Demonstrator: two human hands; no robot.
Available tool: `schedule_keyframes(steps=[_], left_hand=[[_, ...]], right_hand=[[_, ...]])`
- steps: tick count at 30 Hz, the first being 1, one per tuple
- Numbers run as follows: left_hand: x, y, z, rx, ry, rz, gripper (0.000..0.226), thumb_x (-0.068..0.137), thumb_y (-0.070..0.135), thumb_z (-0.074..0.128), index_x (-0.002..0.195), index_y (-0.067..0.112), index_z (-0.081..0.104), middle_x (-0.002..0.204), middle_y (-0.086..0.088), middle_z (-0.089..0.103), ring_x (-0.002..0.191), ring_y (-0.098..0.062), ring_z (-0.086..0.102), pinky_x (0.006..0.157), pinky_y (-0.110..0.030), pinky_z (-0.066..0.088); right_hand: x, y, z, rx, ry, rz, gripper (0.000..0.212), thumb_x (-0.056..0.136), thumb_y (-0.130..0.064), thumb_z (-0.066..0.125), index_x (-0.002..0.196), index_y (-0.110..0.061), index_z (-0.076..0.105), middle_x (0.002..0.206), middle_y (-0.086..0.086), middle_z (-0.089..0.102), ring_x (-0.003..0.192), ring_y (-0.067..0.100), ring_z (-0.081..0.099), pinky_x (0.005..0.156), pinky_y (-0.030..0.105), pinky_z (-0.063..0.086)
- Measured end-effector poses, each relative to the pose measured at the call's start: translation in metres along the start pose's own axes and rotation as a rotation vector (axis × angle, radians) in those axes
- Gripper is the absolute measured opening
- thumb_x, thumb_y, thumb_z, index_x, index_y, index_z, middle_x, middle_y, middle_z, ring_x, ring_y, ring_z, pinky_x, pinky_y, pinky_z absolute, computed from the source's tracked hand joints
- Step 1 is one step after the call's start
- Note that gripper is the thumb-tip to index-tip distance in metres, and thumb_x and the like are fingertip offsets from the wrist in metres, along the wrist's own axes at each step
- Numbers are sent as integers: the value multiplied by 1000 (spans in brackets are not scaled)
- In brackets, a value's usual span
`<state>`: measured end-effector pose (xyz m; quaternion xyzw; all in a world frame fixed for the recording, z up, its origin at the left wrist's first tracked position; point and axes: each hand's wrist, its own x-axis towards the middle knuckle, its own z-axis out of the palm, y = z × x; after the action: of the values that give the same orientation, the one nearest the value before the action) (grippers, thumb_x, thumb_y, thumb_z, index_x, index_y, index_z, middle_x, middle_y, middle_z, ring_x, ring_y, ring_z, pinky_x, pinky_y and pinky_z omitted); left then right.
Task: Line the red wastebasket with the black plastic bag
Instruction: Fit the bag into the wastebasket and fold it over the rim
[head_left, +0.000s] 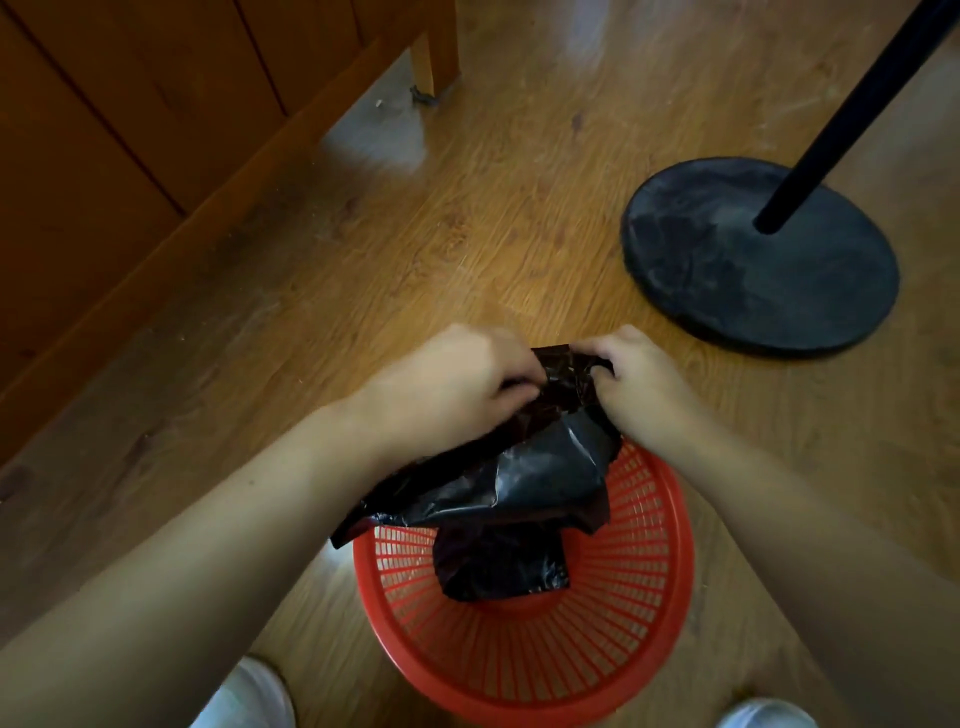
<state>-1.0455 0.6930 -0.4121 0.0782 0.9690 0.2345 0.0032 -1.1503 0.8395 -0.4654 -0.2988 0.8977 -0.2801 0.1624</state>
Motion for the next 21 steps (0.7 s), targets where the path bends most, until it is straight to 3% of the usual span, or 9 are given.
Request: schedule_keyframes(steps=[3,6,9,12,16,21], left_hand=[[-4,-7,26,18,-84,-96,31,91,18,51,121,12,56,125,-8,55,114,-22,52,95,-37,42],[-11,-20,39,86,-27,-154,50,88,19,57,135,11,41,138,-10,42,125,-23,39,102,-30,34],[-16,-28,44,137,-6,-229,59,83,23,64,135,12,40,140,-10,38,129,-24,32,105,-35,31],[-18,-29,48,154,17,-290,66,77,31,68,135,17,40,143,-10,35,131,-26,27,106,-44,30],[-18,-28,49,150,61,-308,71,76,37,67,137,18,36,142,-7,36,131,-24,28,106,-39,28],[-20,-23,57,59,83,-341,55,88,26,56,138,18,34,132,-4,46,115,-24,48,92,-37,45]], right_hand=[[7,2,-1,-11,-10,40,35,91,-1,39,121,-7,56,118,14,47,111,26,47,78,11,27],[0,0,-8,-108,41,-11,34,88,-2,45,118,-9,59,114,15,48,108,30,46,92,29,34],[-19,-12,-14,-236,186,-331,33,80,0,56,109,-11,65,113,14,56,107,32,47,91,44,38],[-33,-20,-8,-249,80,-539,31,78,-13,59,109,-14,65,122,9,57,119,29,46,101,46,30],[-38,-8,6,-229,-48,-408,53,82,-34,62,131,-19,46,140,0,40,134,17,26,108,31,15],[-38,12,6,-194,-60,-283,65,81,-32,64,138,-24,33,139,-6,36,130,11,26,106,32,26]])
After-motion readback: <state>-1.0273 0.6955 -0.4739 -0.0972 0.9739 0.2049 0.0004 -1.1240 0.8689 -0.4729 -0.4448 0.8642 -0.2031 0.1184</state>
